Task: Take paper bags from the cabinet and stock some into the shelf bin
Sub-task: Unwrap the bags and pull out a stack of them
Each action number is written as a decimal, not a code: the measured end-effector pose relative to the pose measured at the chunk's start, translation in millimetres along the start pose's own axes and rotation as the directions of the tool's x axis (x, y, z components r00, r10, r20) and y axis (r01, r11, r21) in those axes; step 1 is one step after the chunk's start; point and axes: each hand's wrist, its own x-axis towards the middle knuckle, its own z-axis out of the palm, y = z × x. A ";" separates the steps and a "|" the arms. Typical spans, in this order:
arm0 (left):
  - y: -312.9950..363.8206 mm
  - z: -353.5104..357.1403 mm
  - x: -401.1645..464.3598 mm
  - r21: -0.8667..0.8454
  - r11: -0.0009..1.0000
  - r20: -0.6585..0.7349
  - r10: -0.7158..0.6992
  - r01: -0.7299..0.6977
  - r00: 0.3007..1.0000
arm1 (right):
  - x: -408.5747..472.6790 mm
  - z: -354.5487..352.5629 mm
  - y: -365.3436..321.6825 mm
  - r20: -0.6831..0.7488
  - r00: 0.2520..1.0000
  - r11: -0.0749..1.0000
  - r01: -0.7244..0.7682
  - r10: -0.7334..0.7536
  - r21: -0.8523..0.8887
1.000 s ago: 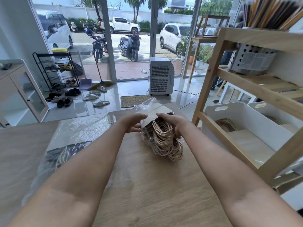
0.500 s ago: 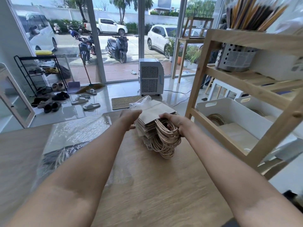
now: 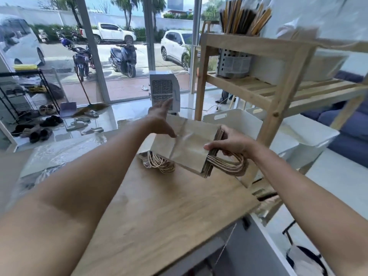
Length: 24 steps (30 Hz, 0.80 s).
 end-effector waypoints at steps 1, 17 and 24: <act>8.5 2.7 -1.5 0.034 0.999 0.061 0.036 -0.038 0.997 | -6.8 -5.6 5.5 0.002 1.000 0.999 0.008 -0.008 -0.045; 67.9 106.8 -43.9 0.423 0.844 0.275 0.228 -0.330 0.934 | -81.1 -19.7 88.9 -0.002 1.000 0.911 -0.023 0.024 -0.411; 51.2 106.2 -53.0 0.484 0.795 0.281 0.253 -0.365 0.926 | -91.6 24.1 60.0 -0.222 0.973 0.998 -0.068 0.066 -0.003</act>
